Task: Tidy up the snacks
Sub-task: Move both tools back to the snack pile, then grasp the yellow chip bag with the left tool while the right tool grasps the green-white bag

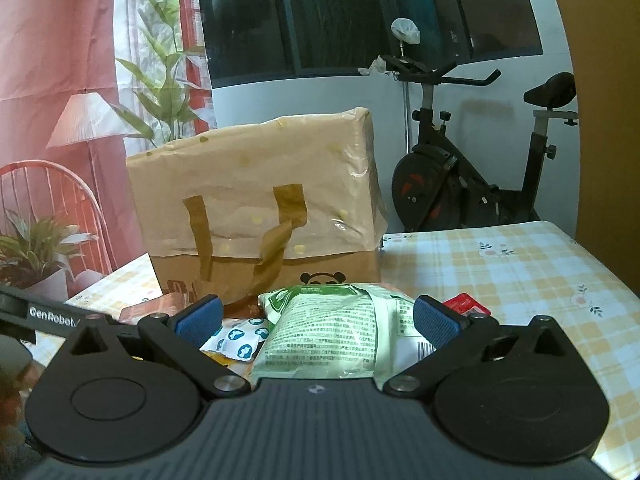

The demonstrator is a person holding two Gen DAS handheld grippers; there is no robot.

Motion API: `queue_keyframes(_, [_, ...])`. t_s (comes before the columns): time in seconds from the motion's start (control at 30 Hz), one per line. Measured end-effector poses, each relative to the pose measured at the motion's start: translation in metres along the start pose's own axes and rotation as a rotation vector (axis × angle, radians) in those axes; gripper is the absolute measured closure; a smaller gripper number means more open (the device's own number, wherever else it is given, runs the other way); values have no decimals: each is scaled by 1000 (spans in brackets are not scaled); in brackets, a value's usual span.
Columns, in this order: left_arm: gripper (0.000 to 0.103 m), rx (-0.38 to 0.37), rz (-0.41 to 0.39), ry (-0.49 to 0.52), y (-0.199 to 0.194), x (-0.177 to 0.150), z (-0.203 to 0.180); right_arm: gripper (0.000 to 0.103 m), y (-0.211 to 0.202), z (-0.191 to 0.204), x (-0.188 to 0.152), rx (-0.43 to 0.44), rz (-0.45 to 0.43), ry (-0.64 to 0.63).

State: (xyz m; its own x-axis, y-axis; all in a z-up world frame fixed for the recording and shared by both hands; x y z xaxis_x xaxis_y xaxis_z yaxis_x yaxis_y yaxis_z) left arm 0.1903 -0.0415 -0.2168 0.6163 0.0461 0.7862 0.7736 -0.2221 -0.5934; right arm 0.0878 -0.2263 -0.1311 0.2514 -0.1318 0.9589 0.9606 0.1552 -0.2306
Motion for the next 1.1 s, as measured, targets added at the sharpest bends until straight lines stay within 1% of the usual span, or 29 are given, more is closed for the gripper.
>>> queue_keyframes(0.13, [9,-8,22,8,3,-4,-3,0,1,-3,0,-20,-9,5])
queue_keyframes(0.2, [8,-24,46,2,6,-9,-4,0,1,-4,0,-15,-8,19])
queue_keyframes(0.3, [7,-41,54,-11,8,-12,-4,0,1,-3,-2,-12,0,23])
queue_keyframes(0.4, [4,-48,73,-29,12,-15,-3,0,2,-2,-2,-4,4,26])
queue_keyframes(0.53, [2,-102,124,-71,21,-25,-2,0,3,0,-4,6,17,32])
queue_keyframes(0.6, [4,-127,137,-75,22,-28,-4,0,3,1,-5,11,25,35])
queue_keyframes(0.63, [15,-144,129,-74,22,-28,-5,0,4,2,-5,9,27,30])
queue_keyframes(0.67, [22,-166,111,-72,19,-27,-7,0,3,3,-5,3,27,21])
queue_keyframes(0.73, [23,-153,81,-41,14,-24,-9,0,3,3,-5,-9,24,5])
queue_keyframes(0.77, [25,-157,68,-35,12,-23,-10,0,3,4,-5,-11,23,1])
queue_keyframes(0.83, [26,-173,42,-45,7,-19,-10,0,2,3,-4,-20,17,-8])
queue_keyframes(1.0, [26,-182,-31,-36,-8,-7,-12,0,0,3,-3,-40,4,-56])
queue_keyframes(1.1, [26,-159,-78,-24,-16,-2,-10,0,-3,7,-1,-29,-23,-99])
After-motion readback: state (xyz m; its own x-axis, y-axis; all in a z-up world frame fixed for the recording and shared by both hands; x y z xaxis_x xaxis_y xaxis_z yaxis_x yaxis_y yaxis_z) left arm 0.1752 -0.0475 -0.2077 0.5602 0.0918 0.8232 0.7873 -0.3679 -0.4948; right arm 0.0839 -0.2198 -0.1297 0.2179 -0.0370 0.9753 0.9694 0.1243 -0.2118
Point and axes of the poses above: each gripper's, at about its wrist camera, not at the fingertips, and y roughly the way its jaws point, z to its left, x to its top, the point moved 7 cm from there along y, roughly the way its jaws point, and after that the axes turned 6 degrees about -z, right-handed, at the moved point
